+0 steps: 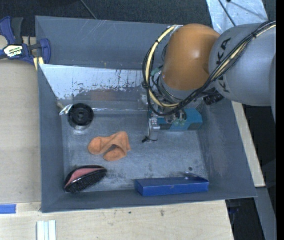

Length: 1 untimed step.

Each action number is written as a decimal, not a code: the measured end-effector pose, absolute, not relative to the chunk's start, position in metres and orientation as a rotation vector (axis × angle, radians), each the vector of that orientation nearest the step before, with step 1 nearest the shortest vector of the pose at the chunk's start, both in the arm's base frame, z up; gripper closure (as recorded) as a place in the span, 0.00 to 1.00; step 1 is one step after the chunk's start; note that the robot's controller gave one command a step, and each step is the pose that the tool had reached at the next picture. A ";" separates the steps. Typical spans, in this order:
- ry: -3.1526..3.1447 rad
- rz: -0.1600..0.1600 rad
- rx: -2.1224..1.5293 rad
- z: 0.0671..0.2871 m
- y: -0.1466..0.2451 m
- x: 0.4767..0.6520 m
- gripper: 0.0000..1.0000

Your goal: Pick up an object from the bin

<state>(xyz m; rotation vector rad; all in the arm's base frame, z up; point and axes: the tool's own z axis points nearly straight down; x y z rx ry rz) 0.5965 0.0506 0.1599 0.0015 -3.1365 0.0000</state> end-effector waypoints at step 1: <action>-3.145 -0.001 0.000 0.165 0.050 0.598 0.00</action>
Offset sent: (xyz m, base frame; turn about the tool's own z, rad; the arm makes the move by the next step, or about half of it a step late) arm -0.0083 0.0599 -0.0899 -0.0775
